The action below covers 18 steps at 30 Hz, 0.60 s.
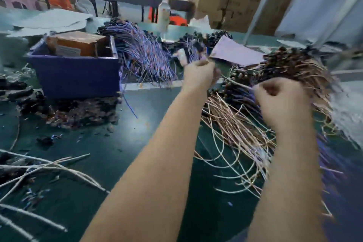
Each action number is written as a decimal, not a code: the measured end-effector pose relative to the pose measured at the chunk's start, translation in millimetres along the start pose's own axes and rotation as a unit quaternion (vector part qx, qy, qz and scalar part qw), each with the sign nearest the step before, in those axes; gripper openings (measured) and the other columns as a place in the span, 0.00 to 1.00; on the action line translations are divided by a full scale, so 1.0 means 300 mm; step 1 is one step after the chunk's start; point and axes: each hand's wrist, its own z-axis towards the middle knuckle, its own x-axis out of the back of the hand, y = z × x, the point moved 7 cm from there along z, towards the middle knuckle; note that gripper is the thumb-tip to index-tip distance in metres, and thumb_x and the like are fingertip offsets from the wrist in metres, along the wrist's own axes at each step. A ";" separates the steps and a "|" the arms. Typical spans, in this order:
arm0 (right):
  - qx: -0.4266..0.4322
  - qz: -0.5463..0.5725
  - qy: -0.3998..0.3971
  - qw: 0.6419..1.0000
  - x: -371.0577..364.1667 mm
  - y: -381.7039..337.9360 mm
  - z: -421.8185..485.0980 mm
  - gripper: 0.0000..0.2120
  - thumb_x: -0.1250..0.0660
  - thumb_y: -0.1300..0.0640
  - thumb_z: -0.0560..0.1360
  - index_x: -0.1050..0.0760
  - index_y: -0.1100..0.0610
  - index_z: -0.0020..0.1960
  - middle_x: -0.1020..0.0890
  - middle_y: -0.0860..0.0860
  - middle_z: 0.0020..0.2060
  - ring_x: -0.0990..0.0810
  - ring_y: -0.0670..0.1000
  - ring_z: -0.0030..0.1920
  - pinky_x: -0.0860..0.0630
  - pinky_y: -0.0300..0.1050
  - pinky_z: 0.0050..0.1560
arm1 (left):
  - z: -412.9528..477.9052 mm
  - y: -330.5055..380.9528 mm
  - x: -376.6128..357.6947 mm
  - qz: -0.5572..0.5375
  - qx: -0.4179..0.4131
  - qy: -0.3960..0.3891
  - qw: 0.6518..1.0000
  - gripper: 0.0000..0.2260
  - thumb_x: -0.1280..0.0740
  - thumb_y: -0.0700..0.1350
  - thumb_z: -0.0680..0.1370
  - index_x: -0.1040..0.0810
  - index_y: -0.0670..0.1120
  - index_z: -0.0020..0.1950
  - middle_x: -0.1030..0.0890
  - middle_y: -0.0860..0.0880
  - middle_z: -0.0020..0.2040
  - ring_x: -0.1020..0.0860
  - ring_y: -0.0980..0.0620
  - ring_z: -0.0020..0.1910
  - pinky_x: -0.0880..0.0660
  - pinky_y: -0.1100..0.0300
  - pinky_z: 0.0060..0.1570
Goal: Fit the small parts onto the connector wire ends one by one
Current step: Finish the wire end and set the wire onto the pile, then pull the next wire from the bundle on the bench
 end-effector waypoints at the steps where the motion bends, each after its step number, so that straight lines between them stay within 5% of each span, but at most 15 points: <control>1: -0.037 -0.029 -0.028 0.998 -0.049 0.065 0.004 0.05 0.34 0.56 0.76 0.20 0.55 0.47 0.18 0.55 0.42 0.21 0.55 0.44 0.31 0.43 0.43 | 0.017 -0.083 -0.025 0.063 0.025 -0.011 0.998 0.08 0.38 0.33 0.79 0.24 0.33 0.55 0.20 0.43 0.33 0.22 0.51 0.34 0.23 0.57 0.43; 3: -0.109 -0.072 -0.081 0.988 -0.154 0.191 -0.013 0.07 0.34 0.57 0.76 0.20 0.58 0.51 0.17 0.57 0.48 0.22 0.56 0.46 0.31 0.44 0.44 | 0.034 -0.228 -0.060 0.177 0.058 -0.032 0.982 0.10 0.37 0.35 0.78 0.23 0.31 0.56 0.21 0.37 0.45 0.22 0.45 0.47 0.25 0.53 0.51; 5: -0.158 -0.108 -0.095 0.977 -0.222 0.286 -0.041 0.07 0.35 0.57 0.76 0.21 0.57 0.52 0.18 0.57 0.50 0.24 0.56 0.46 0.31 0.43 0.45 | 0.027 -0.309 -0.081 0.250 0.053 -0.035 0.966 0.07 0.37 0.37 0.77 0.21 0.36 0.47 0.21 0.36 0.44 0.22 0.38 0.49 0.27 0.54 0.48; 7: -0.179 -0.131 -0.078 0.972 -0.243 0.327 -0.055 0.08 0.36 0.56 0.76 0.21 0.55 0.52 0.20 0.56 0.53 0.23 0.58 0.52 0.28 0.47 0.51 | 0.031 -0.337 -0.083 0.291 0.029 -0.019 0.956 0.08 0.38 0.39 0.76 0.20 0.40 0.50 0.19 0.37 0.50 0.22 0.39 0.53 0.26 0.54 0.52; 12: -0.139 -0.106 0.000 0.985 -0.219 0.233 -0.050 0.11 0.37 0.58 0.75 0.24 0.52 0.56 0.24 0.55 0.57 0.29 0.59 0.59 0.31 0.54 0.58 | 0.022 -0.309 -0.053 0.211 0.021 -0.022 0.977 0.10 0.40 0.38 0.77 0.21 0.44 0.52 0.19 0.40 0.53 0.21 0.42 0.55 0.24 0.50 0.59; 15: -0.051 0.005 -0.034 0.998 -0.276 0.075 -0.059 0.10 0.37 0.58 0.75 0.23 0.55 0.55 0.21 0.55 0.53 0.24 0.57 0.55 0.30 0.47 0.51 | 0.009 -0.200 0.033 0.123 -0.020 0.006 0.992 0.07 0.41 0.36 0.77 0.25 0.46 0.47 0.19 0.44 0.49 0.22 0.49 0.44 0.24 0.59 0.47; 18: 0.030 0.058 -0.177 0.982 -0.416 -0.120 -0.107 0.08 0.36 0.56 0.76 0.22 0.57 0.53 0.17 0.54 0.49 0.21 0.54 0.50 0.29 0.43 0.47 | -0.020 -0.042 0.189 0.062 -0.082 0.061 0.993 0.08 0.41 0.35 0.78 0.25 0.46 0.46 0.22 0.50 0.39 0.25 0.58 0.31 0.30 0.71 0.27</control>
